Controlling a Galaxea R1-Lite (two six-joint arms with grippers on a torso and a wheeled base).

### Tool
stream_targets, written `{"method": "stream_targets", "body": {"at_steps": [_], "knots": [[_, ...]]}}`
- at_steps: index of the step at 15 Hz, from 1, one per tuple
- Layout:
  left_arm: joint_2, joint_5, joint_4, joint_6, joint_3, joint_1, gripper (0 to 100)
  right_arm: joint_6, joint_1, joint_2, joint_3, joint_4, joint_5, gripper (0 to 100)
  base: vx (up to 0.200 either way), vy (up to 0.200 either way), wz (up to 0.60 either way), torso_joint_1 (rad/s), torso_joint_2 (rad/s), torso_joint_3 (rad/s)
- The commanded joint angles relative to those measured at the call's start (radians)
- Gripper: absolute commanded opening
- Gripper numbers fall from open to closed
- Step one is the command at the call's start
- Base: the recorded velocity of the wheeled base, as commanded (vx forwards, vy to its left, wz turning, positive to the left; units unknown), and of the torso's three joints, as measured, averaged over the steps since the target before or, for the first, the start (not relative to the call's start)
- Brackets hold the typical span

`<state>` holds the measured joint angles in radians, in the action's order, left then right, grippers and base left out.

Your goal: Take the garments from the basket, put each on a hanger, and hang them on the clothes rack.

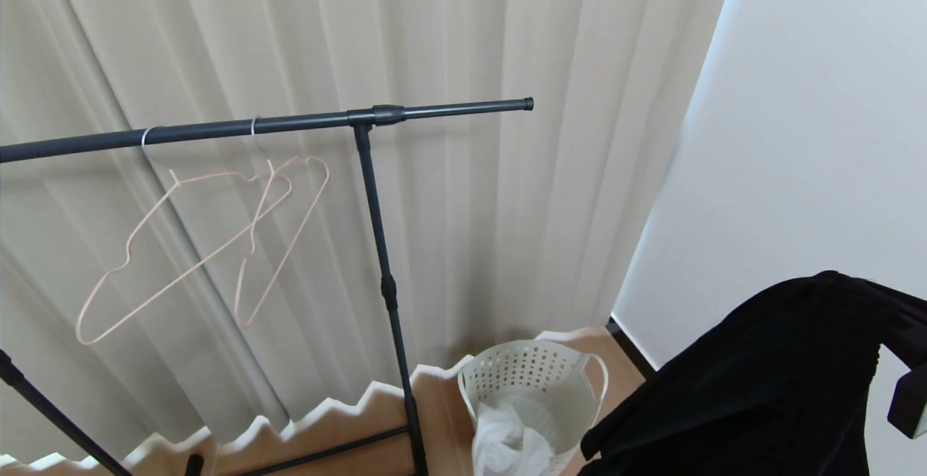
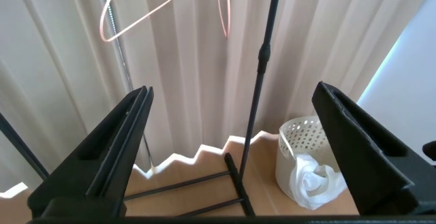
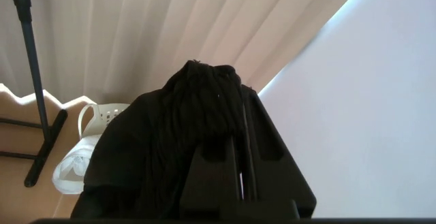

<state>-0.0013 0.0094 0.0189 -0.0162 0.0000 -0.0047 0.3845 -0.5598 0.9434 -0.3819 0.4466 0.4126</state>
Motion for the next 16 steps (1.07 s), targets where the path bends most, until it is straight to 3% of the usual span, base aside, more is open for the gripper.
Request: {"method": "stream_targets", "body": {"at_steps": [1,7,10,16], "knots": [[0.001,0.001,0.001,-0.001,0.0,0.0,100,0.001,0.0,0.003,0.001,-0.002,-0.001,0,0.0,0.0,0.0,0.183,-0.4,-0.242],[0.001,0.003,0.001,-0.001,0.0,0.002,100,0.001,0.0,0.005,0.008,-0.002,-0.001,0,0.0,0.0,0.0,0.154,-0.36,-0.199],[0.001,0.004,0.006,0.012,0.0,0.002,100,0.001,0.004,0.002,0.009,-0.002,0.0,0,0.0,0.0,0.0,0.015,-0.03,-0.019],[0.001,0.001,0.004,0.007,0.0,0.002,100,0.001,0.024,0.003,0.009,-0.002,-0.001,0,0.0,0.0,0.6,0.008,0.0,0.003]]}}
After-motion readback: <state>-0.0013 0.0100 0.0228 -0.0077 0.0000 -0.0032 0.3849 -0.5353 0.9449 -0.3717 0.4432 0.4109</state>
